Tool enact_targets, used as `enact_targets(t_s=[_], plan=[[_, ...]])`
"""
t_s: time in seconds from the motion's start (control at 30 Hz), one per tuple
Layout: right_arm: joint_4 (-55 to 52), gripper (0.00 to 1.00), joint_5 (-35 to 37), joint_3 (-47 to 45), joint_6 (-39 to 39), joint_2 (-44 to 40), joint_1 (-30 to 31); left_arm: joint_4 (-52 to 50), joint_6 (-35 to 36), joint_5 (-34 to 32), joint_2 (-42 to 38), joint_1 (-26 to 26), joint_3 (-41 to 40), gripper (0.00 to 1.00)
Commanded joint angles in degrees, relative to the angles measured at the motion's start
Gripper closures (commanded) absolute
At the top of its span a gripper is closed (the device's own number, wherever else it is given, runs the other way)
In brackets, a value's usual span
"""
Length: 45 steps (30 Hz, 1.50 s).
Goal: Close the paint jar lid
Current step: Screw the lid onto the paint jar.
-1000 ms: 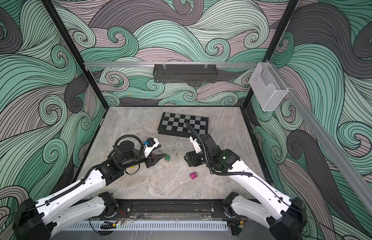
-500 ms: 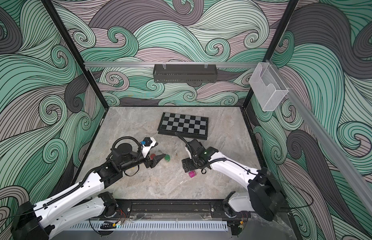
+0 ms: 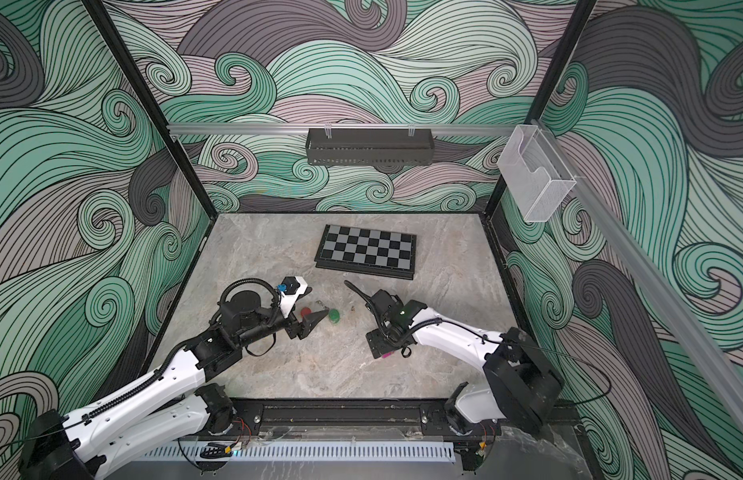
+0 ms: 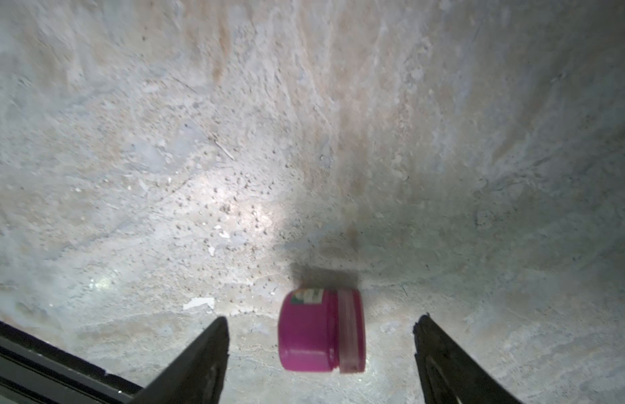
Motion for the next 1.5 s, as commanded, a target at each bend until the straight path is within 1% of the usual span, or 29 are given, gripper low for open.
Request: enact_targets(t_s=[0.0, 0.1, 0.33, 0.43, 0.5, 0.77, 0.97, 1.1, 1.23, 1.33, 1.37, 1.47], plan=[[1.69, 0.31, 0.43, -0.49, 1.54, 1.53, 0.16, 0.3, -1.05, -0.8, -1.4, -0.52, -0.05, 0.14], [2.98, 0.39, 0.34, -0.52, 1.54, 2.22, 0.16, 0.17, -0.88, -1.29, -1.85, -0.51, -0.31, 0.12], [4.14, 0.4, 1.01, 0.88, 0.75, 4.51, 0.16, -0.06, -1.0, -1.44, -2.34, -0.49, -0.62, 0.1], [4.26, 0.46, 0.8, 0.99, 0.65, 5.37, 0.21, 0.02, -1.1, -1.55, -2.37, -0.53, -0.84, 0.1], [4.42, 0.47, 0.62, 0.98, 0.69, 5.89, 0.29, 0.03, -1.06, -1.55, -2.41, -0.51, -0.85, 0.1], [4.33, 0.63, 0.97, 0.99, 1.18, 7.16, 1.44, 0.03, -1.14, -1.64, -2.26, -0.55, -1.11, 0.1], [3.98, 0.7, 1.76, 1.63, 1.18, 6.14, 2.39, 0.11, -1.22, -1.63, -2.09, -0.55, -1.11, 0.1], [2.9, 0.77, 3.11, 3.02, 0.18, 2.43, 2.39, 0.03, -1.49, -1.37, -2.35, -0.55, -1.16, 0.1], [1.9, 0.79, 4.1, 5.07, -2.28, -5.64, 1.83, 1.72, -1.87, 1.56, -2.98, -0.57, -1.85, 0.1], [1.8, 0.81, 4.44, 7.66, -7.83, -12.23, 1.91, 4.09, -4.52, 3.59, -3.17, -0.55, -2.53, 0.09], [2.35, 0.82, 4.36, 8.03, -10.62, -14.16, 1.92, 4.85, -5.6, 4.59, -2.98, -0.55, -2.63, 0.08], [8.72, 0.88, 4.32, 6.29, -20.8, -21.11, 2.54, 7.37, -12.7, 4.71, -2.59, -0.55, -2.83, 0.02]])
